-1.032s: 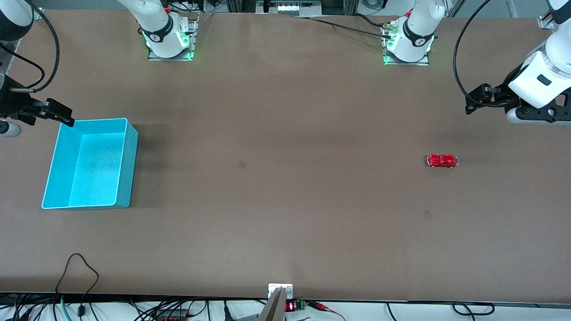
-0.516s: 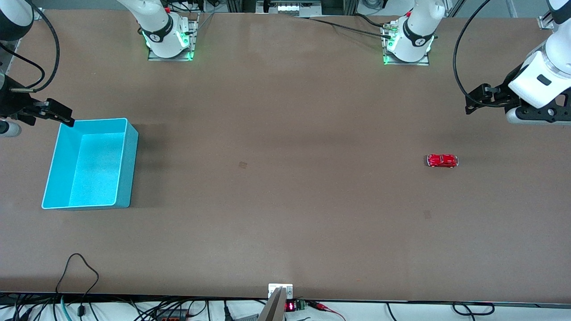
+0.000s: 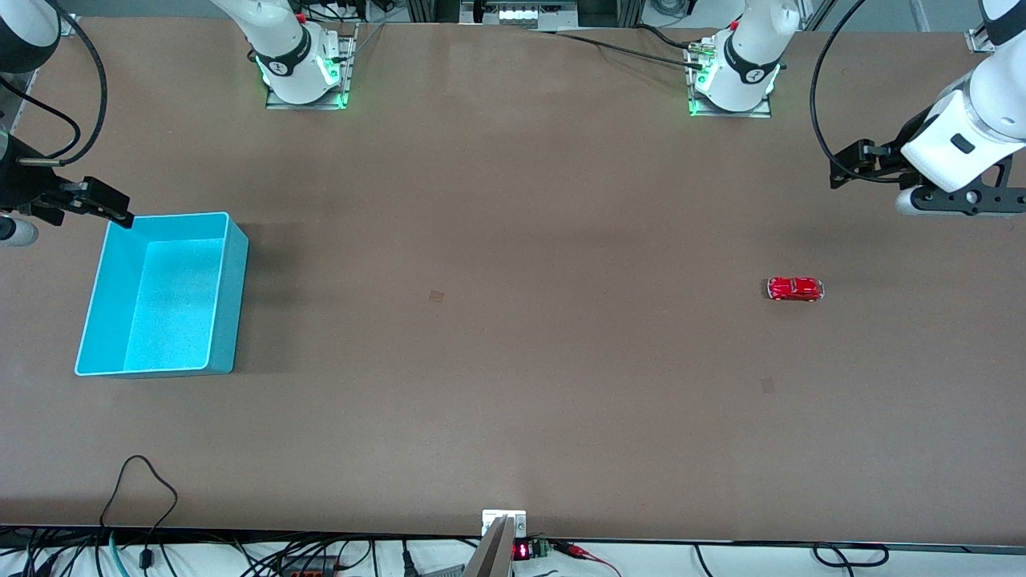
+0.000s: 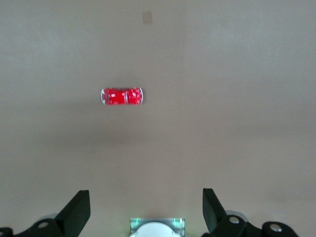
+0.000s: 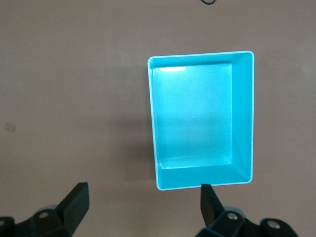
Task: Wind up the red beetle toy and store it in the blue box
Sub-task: 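Move the left gripper toward the red toy car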
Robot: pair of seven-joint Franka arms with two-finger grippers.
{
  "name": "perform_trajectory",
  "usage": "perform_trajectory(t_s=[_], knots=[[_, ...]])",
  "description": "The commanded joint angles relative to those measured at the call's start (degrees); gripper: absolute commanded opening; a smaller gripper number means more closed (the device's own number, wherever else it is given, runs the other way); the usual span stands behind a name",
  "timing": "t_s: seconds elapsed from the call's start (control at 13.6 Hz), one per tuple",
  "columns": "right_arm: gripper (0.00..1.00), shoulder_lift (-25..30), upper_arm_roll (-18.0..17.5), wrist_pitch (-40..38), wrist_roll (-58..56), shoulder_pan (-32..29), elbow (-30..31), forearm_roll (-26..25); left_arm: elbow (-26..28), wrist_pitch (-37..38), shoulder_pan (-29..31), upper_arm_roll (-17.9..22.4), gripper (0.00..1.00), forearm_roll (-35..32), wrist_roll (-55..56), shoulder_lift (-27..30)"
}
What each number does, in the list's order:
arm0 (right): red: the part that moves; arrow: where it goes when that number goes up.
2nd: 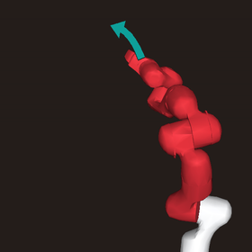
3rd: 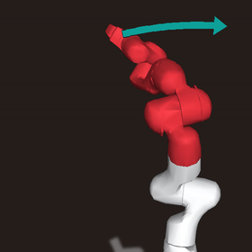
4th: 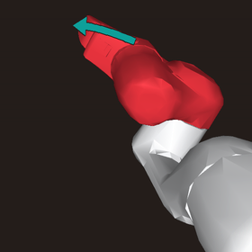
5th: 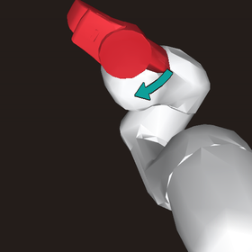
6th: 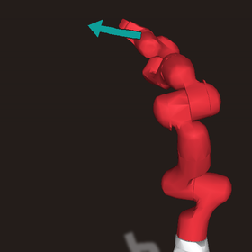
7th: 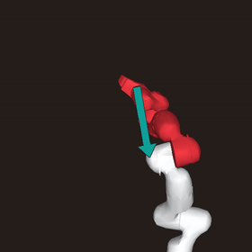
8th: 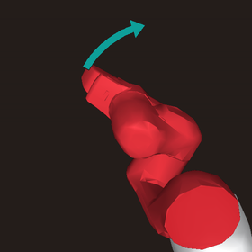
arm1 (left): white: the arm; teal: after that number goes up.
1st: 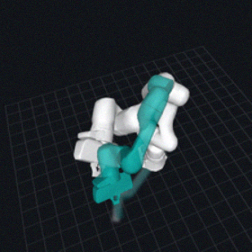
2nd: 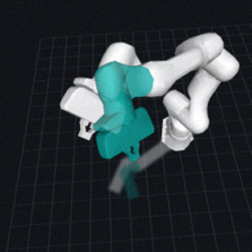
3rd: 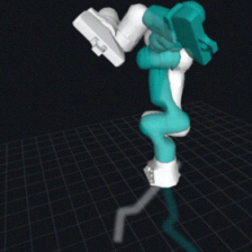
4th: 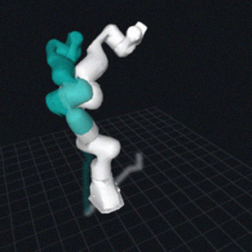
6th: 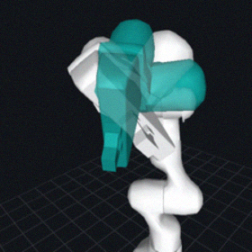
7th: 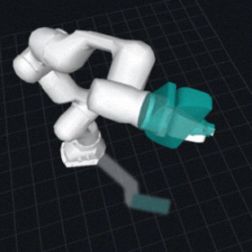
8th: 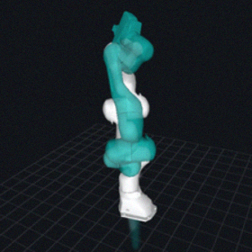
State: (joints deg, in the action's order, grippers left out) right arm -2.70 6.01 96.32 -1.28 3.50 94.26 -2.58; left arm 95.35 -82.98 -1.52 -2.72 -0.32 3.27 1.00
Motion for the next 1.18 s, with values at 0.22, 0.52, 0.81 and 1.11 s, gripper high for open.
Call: perform_trajectory(t_s=[0.22, 0.52, 0.81, 1.11], knots=[[1.0, 0.3, 0.1, 0.7, -0.1, 0.0, -0.3, -0.1, -1.3, 5.4, -0.6, -0.3, 1.0, 0.4, -11.5, -2.0], [1.0, 0.2, 0.1, 0.7, -0.1, -0.1, -0.4, -0.1, 0.0, 5.3, -0.1, -0.3, 1.0, -0.3, -26.4, -2.3], [1.0, 0.2, 0.1, 1.1, 0.0, -0.1, -0.4, 0.0, 7.9, -3.7, 0.8, -0.3, 1.0, -3.1, -44.9, -2.1], [1.0, 0.1, 0.1, 1.2, 0.0, -0.2, -0.3, 0.2, 16.9, -18.1, 3.6, -0.2, 1.0, -3.5, -60.7, -2.1]])
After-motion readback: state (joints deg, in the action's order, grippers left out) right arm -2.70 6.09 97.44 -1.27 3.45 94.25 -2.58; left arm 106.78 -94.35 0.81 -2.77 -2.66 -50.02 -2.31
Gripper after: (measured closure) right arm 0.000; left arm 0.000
